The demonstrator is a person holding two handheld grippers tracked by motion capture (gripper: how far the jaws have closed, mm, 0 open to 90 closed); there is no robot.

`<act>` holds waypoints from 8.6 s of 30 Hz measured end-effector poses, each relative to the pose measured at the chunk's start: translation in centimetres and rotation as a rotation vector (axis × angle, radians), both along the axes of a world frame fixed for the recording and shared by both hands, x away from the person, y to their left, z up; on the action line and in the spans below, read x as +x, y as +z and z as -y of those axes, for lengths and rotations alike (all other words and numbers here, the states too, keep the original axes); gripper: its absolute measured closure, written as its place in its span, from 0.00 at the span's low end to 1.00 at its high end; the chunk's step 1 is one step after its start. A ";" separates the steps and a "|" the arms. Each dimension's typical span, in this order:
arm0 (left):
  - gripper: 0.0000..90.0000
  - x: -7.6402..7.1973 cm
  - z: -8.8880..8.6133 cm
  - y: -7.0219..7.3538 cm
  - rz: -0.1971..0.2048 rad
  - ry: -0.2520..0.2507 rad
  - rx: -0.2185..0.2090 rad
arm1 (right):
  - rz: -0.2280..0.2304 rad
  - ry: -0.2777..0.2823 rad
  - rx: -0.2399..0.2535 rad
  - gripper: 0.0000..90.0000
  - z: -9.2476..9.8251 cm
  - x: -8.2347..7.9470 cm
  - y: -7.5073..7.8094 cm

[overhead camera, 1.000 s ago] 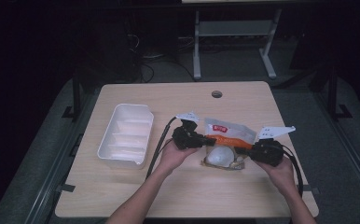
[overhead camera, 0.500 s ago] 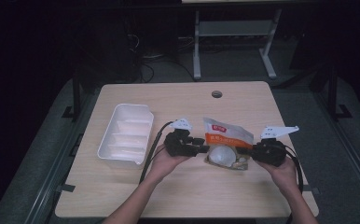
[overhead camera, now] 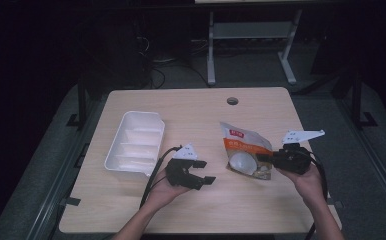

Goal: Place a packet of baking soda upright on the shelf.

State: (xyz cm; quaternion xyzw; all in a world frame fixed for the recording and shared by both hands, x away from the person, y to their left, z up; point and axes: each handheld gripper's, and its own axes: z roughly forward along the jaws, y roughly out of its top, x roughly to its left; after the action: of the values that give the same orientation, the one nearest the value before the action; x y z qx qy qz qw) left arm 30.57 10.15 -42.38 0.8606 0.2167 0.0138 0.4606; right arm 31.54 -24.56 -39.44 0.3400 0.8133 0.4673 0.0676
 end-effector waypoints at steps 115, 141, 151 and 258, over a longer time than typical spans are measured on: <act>0.23 -2.9 -7.2 -1.4 0.032 0.052 0.017 | 0.115 0.267 0.020 0.99 -31.7 17.8 7.7; 0.23 -3.0 -7.0 -1.3 0.028 0.064 0.009 | 0.003 0.202 0.100 0.80 -32.4 19.2 1.3; 0.23 -3.2 -6.4 -1.4 0.032 0.047 0.027 | -0.005 0.202 -0.088 0.76 -31.6 17.9 -0.1; 0.23 -3.0 -6.2 -1.7 0.024 0.047 0.032 | -0.067 0.190 -0.018 0.70 -26.3 16.3 1.5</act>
State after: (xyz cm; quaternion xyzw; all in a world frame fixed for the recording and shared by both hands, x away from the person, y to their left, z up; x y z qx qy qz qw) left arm 27.55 16.31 -44.10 0.8623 0.2310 0.0386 0.4489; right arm 47.86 1.75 -37.97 0.2762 0.8479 0.4526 -0.0011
